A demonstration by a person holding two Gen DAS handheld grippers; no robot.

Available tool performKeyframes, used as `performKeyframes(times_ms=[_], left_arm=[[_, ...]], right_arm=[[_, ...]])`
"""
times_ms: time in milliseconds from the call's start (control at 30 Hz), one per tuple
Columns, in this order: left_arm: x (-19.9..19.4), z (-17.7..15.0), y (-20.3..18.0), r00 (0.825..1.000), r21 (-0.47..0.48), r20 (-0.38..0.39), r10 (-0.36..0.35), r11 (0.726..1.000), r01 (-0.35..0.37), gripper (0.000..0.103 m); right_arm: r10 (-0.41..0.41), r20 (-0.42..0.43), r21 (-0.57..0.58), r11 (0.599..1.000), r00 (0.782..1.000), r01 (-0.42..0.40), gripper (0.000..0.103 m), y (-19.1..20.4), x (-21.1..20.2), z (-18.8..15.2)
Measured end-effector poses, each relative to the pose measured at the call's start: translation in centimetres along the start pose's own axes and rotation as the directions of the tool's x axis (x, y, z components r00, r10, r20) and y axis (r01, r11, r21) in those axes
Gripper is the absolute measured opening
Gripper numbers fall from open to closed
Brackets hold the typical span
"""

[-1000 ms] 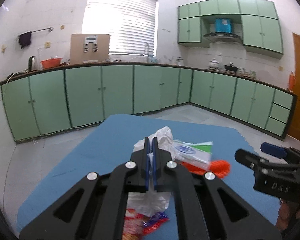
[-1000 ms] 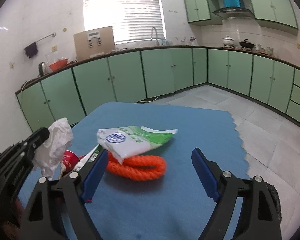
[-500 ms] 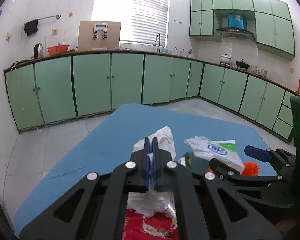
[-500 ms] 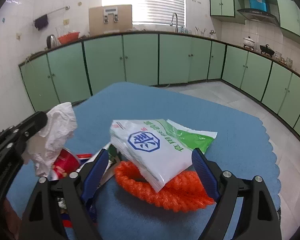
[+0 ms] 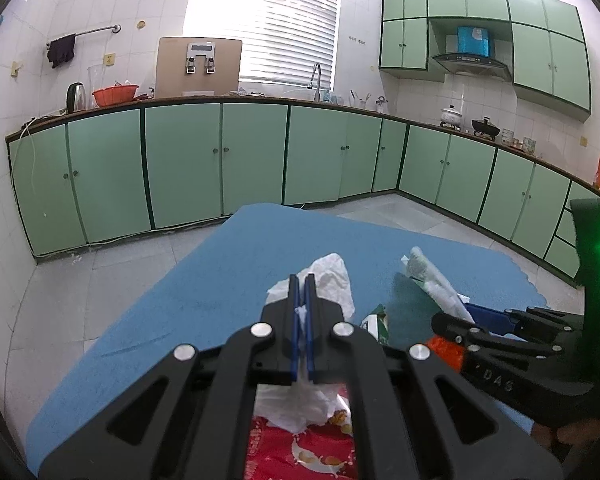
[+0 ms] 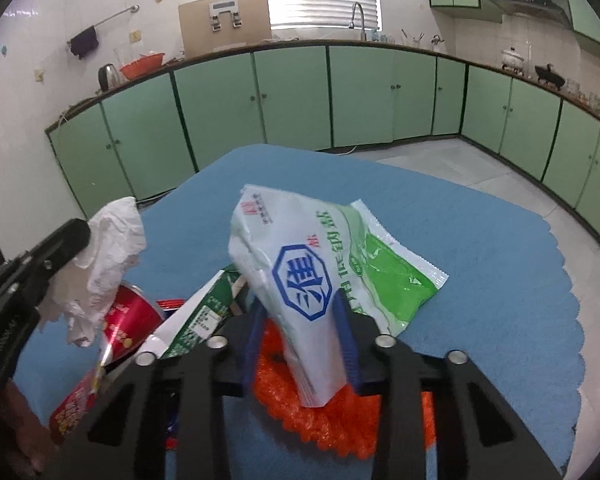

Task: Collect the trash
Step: 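Carry the tissue and plastic bag over the black bin with both tools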

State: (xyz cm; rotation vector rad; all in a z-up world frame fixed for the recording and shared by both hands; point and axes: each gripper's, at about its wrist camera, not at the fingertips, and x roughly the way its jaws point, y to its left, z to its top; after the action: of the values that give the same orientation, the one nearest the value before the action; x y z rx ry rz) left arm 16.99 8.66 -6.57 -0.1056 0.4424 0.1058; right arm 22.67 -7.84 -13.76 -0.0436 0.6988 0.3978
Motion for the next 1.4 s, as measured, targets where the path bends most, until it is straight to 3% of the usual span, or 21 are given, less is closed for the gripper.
performKeyframes(times_ms=[133,267,533,767,1033,1400], left_arm=[[-0.2,0.2,-0.4,1.0,0.011,0.005,-0.01,1.0,0.01,0.001],[-0.7,0.5,-1.3,0.999,0.022,0.02,-0.03,0.999,0.029,0.001],[-2.0,1.6,-4.3,0.993,0.049,0.07,-0.097,0.994,0.094,0.001],[-3.6,2.2,-9.5,0.975,0.098,0.104,-0.197,0.978,0.187,0.001],[-4.9,0.4,-16.8,0.939,0.155,0.074,-0.335,0.934,0.321,0.001],[-5.3,-5.2,-27.8,0.86,0.193,-0.046,-0.509,0.84,0.507,0.001]], right_arm=[[0.01,0.032,-0.009,1.0,0.999,-0.01,0.011,-0.4,-1.3,0.0],[0.019,0.075,0.006,1.0,0.997,-0.019,0.005,-1.0,-2.9,0.3],[0.014,0.178,0.071,0.997,0.984,-0.027,0.005,-3.8,-7.7,0.8],[-0.053,0.236,0.114,0.993,0.97,0.026,0.005,-6.8,-12.3,-0.1],[-0.185,0.228,0.205,0.969,0.956,0.139,0.005,-12.5,-17.6,-3.5],[-0.378,0.121,0.358,0.879,0.918,0.315,0.005,-21.8,-23.1,-10.9]])
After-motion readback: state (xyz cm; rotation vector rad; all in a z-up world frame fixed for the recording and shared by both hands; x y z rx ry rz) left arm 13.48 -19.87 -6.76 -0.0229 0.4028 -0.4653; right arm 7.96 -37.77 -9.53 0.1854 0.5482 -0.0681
